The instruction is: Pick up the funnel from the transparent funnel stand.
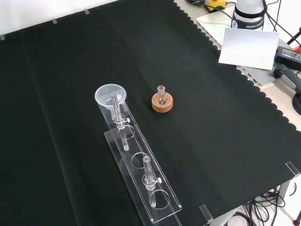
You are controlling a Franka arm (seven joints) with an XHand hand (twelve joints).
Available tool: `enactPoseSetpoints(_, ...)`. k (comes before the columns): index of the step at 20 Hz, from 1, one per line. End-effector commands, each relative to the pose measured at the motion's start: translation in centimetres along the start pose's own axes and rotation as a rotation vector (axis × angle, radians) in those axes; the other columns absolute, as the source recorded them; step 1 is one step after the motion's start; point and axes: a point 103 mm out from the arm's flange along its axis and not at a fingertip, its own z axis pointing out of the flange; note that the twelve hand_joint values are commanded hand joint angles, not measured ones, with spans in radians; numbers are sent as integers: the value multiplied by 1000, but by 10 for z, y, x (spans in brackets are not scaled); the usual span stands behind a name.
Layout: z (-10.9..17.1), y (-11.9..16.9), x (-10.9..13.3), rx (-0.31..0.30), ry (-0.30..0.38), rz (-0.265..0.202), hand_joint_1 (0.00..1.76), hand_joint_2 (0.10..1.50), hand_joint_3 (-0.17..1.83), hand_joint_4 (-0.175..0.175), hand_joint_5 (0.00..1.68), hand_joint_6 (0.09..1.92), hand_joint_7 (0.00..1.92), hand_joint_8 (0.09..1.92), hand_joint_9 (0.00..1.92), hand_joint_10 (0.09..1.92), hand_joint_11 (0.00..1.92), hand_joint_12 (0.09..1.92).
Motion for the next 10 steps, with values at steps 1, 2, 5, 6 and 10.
enactPoseSetpoints(1,0,-1,0,-12,-8,1,78,1096,333,23,141,87,22,278,183,605,116,1357)
enactPoseSetpoints(2,-1,-2,1,-14,-9,2,39,1125,350,30,126,87,11,236,159,599,88,1356)
enactPoseSetpoints(5,-1,-2,0,-12,-12,6,3,1149,372,35,114,87,0,201,133,603,56,1365)
enactPoseSetpoints(6,-1,-1,0,-11,-12,6,1,1150,375,35,114,87,0,200,131,605,53,1368)
enactPoseSetpoints(10,2,4,1,-3,-18,10,0,1150,379,35,115,87,0,199,128,609,49,1370)
